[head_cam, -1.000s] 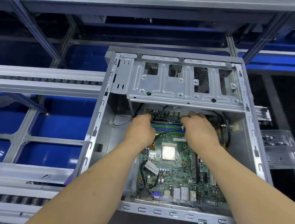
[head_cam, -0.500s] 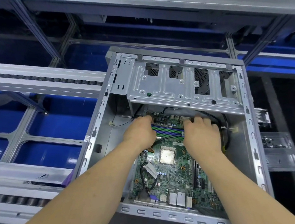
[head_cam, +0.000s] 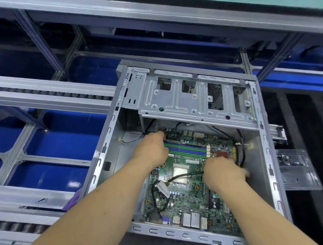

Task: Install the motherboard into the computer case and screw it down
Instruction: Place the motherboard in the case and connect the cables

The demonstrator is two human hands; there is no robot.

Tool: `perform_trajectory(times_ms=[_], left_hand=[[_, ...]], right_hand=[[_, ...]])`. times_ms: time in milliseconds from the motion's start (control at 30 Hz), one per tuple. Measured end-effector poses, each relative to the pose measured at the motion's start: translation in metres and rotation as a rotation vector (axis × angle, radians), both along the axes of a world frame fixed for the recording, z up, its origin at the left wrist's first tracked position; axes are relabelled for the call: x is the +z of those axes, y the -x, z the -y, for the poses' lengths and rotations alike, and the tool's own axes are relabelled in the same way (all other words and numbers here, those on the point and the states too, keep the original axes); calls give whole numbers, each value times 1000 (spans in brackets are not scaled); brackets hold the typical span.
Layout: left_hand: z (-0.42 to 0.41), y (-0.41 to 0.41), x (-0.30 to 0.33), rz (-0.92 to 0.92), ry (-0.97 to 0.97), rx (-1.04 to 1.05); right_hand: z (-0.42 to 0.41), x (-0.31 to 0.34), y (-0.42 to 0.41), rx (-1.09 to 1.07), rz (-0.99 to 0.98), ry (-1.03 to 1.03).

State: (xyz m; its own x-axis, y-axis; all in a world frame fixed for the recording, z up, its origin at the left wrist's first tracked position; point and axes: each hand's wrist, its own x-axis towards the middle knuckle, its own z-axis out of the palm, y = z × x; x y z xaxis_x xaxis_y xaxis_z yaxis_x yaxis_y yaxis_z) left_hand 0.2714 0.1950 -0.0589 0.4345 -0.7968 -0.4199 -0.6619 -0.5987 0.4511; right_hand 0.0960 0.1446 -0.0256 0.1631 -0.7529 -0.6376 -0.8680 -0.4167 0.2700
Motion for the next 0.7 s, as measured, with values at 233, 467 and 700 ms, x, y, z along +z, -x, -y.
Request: perform_trajectory(times_ms=[233, 467, 700], left_hand=[[0, 1, 0, -7, 7, -9], [-1, 1, -2, 5, 25, -20], [2, -2, -2, -19, 32, -12]], right_hand=[[18, -12, 6, -55, 215, 126], [22, -6, 2, 48, 561, 397], [14, -11, -10, 168, 1078, 231]])
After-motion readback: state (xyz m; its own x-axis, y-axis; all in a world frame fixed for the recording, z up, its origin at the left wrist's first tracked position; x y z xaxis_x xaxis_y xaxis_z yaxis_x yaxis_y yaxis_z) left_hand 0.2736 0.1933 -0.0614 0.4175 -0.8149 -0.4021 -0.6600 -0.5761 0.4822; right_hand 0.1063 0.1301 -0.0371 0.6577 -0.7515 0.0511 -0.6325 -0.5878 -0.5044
